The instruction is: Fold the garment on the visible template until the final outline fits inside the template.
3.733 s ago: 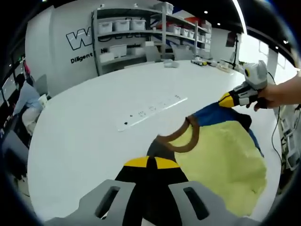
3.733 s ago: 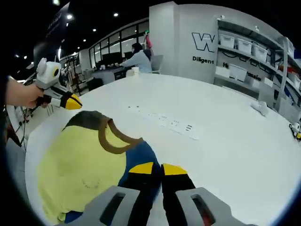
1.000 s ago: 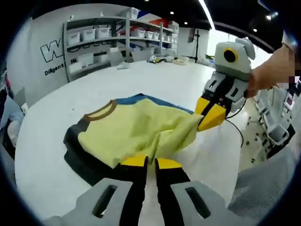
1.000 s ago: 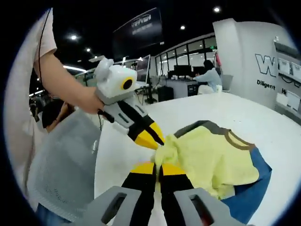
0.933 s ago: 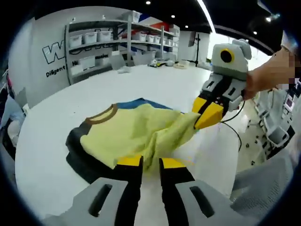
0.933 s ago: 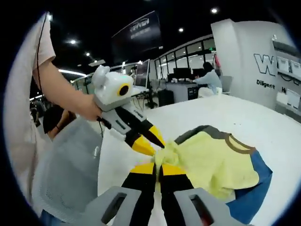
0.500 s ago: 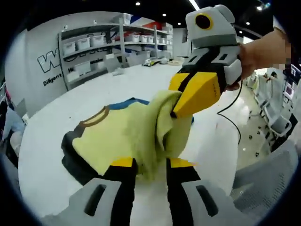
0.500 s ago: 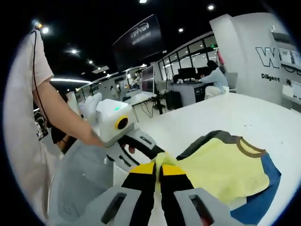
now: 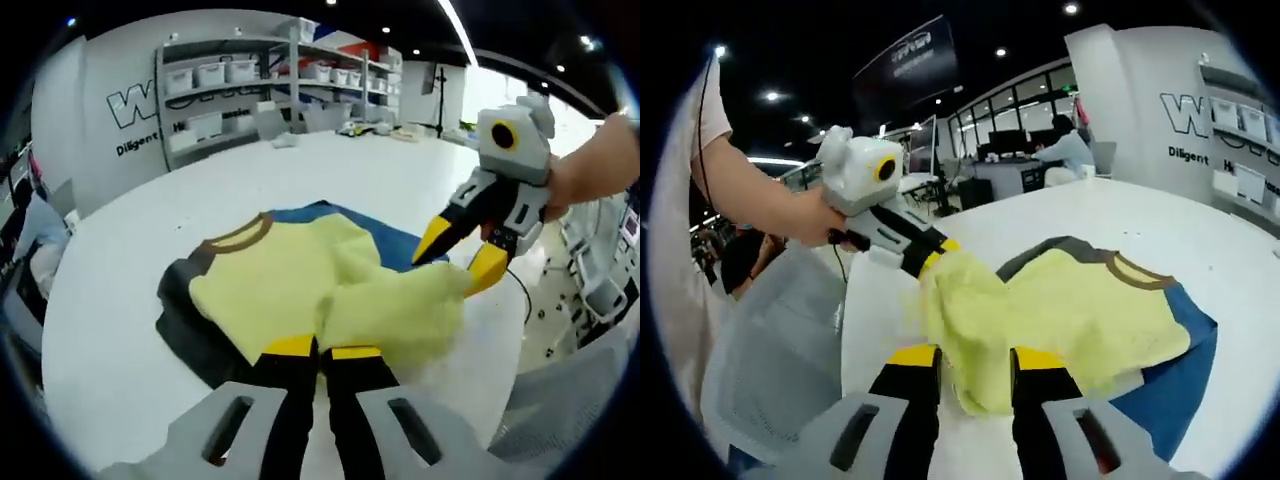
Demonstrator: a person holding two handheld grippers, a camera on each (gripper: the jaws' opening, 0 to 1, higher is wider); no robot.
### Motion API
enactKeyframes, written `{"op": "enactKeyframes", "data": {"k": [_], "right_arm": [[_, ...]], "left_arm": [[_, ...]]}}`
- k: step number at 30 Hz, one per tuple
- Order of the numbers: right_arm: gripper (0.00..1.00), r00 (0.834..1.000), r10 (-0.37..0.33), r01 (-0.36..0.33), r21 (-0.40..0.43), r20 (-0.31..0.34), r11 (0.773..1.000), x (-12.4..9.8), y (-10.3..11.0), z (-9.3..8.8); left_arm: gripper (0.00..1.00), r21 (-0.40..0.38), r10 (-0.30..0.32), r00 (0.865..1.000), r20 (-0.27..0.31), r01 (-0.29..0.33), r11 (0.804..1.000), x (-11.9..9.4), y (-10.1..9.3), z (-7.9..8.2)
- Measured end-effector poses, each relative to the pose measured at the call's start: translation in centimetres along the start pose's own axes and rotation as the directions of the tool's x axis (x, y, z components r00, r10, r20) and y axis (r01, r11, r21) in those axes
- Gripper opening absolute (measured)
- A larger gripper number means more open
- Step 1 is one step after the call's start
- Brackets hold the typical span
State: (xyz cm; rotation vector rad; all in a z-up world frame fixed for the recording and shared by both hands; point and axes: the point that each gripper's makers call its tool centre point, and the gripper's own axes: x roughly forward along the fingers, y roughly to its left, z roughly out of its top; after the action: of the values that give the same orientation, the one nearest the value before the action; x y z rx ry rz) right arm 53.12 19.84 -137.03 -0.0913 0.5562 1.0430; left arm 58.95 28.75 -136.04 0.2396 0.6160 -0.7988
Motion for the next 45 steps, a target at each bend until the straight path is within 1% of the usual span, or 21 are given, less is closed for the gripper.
{"op": "enactKeyframes", "data": {"k": [2, 6, 8, 10, 11, 13, 15, 19, 20, 21, 25, 27, 30, 32, 35, 36, 38, 39, 40, 42, 45], "right_arm": [[0.27, 1.000, -0.009, 0.009, -0.001, -0.013, 1.000, 0.3, -0.1, -1.2], [0.30, 0.999, -0.028, 0.027, -0.019, -0.036, 0.999, 1.1, -0.2, -2.8], [0.32, 0.997, -0.037, 0.033, -0.066, -0.063, 0.997, 1.5, -0.1, -3.5], [0.34, 0.997, -0.018, 0.013, -0.079, -0.069, 0.997, 2.3, 0.3, -3.9], [0.35, 0.996, -0.028, 0.014, -0.146, -0.089, 0.989, 2.7, 0.3, -4.3], [0.34, 0.994, -0.012, -0.006, -0.166, -0.106, 0.986, 3.5, 0.9, -4.8], [0.29, 0.992, -0.010, -0.014, -0.199, -0.123, 0.980, 4.0, 1.3, -5.1], [0.15, 0.995, -0.014, -0.009, -0.223, -0.101, 0.975, 4.4, 1.6, -4.7], [0.12, 0.994, -0.012, -0.015, -0.248, -0.106, 0.969, 4.4, 1.7, -4.8], [0.11, 0.994, -0.025, -0.005, -0.281, -0.104, 0.960, 4.4, 1.6, -4.7], [0.09, 0.997, -0.039, 0.019, -0.265, -0.069, 0.964, 4.3, 1.5, -3.9], [0.07, 0.993, -0.019, -0.013, -0.264, -0.119, 0.965, 4.5, 1.6, -5.2], [0.05, 0.991, -0.015, -0.018, -0.250, -0.130, 0.968, 4.6, 1.3, -5.8], [0.06, 0.989, -0.006, -0.032, -0.258, -0.148, 0.965, 4.6, 1.5, -6.1], [0.08, 0.989, 0.004, -0.046, -0.286, -0.148, 0.957, 4.8, 1.7, -6.1], [0.07, 0.988, -0.009, -0.045, -0.349, -0.154, 0.936, 4.9, 1.5, -6.0], [0.00, 0.984, -0.037, -0.035, -0.397, -0.172, 0.917, 4.8, 1.0, -5.9], [0.00, 0.986, -0.026, -0.036, -0.363, -0.165, 0.931, 4.6, 1.1, -5.5], [0.00, 0.988, -0.029, -0.029, -0.366, -0.152, 0.930, 4.2, 1.0, -4.8], [0.00, 0.987, -0.041, -0.028, -0.410, -0.158, 0.912, 3.2, 1.0, -4.0], [0.00, 0.989, -0.036, -0.032, -0.435, -0.146, 0.900, 1.2, 1.2, -2.0]], "left_arm": [[0.00, -0.044, 0.007, 1.000, -0.003, -0.007, 0.999, 0.1, 0.6, -0.1], [0.00, -0.076, 0.018, 1.000, -0.007, -0.019, 0.997, 0.4, 1.3, 0.0], [0.00, -0.085, 0.027, 1.000, -0.009, -0.028, 0.996, 0.6, 1.6, -0.1], [0.00, -0.116, 0.039, 0.999, -0.018, -0.041, 0.992, 0.7, 2.1, -0.3], [0.00, -0.139, 0.043, 0.999, -0.019, -0.046, 0.989, 0.8, 2.4, -0.3], [0.00, -0.148, 0.049, 0.999, -0.025, -0.052, 0.988, 0.9, 2.7, -0.4], [0.00, -0.156, 0.048, 0.998, -0.028, -0.052, 0.986, 1.0, 2.9, -0.5], [0.00, -0.186, 0.055, 0.998, -0.041, -0.062, 0.981, 1.1, 3.6, -0.8], [0.00, -0.198, 0.056, 0.997, -0.045, -0.064, 0.978, 1.1, 3.9, -1.0], [0.00, -0.205, 0.056, 0.997, -0.048, -0.065, 0.977, 1.2, 4.0, -1.1], [0.00, -0.221, 0.057, 0.997, -0.058, -0.069, 0.973, 1.2, 4.3, -1.3], [0.00, -0.220, 0.055, 0.996, -0.063, -0.068, 0.973, 1.3, 4.3, -1.5], [0.00, -0.221, 0.056, 0.996, -0.072, -0.071, 0.973, 1.3, 4.4, -1.7], [0.00, -0.225, 0.057, 0.996, -0.073, -0.072, 0.972, 1.3, 4.4, -1.7], [0.00, -0.227, 0.056, 0.995, -0.078, -0.073, 0.971, 1.4, 4.5, -1.9], [0.00, -0.228, 0.057, 0.995, -0.078, -0.073, 0.971, 1.4, 4.5, -1.9], [0.00, -0.228, 0.056, 0.995, -0.079, -0.073, 0.971, 1.4, 4.4, -1.9], [0.00, -0.224, 0.055, 0.995, -0.080, -0.072, 0.972, 1.3, 4.4, -2.0], [0.00, -0.218, 0.055, 0.995, -0.082, -0.072, 0.973, 1.3, 4.4, -2.0], [0.00, -0.212, 0.054, 0.995, -0.081, -0.070, 0.975, 1.0, 4.3, -1.9], [0.00, -0.170, 0.044, 0.995, -0.086, -0.058, 0.984, 0.7, 4.1, -1.9]]}}
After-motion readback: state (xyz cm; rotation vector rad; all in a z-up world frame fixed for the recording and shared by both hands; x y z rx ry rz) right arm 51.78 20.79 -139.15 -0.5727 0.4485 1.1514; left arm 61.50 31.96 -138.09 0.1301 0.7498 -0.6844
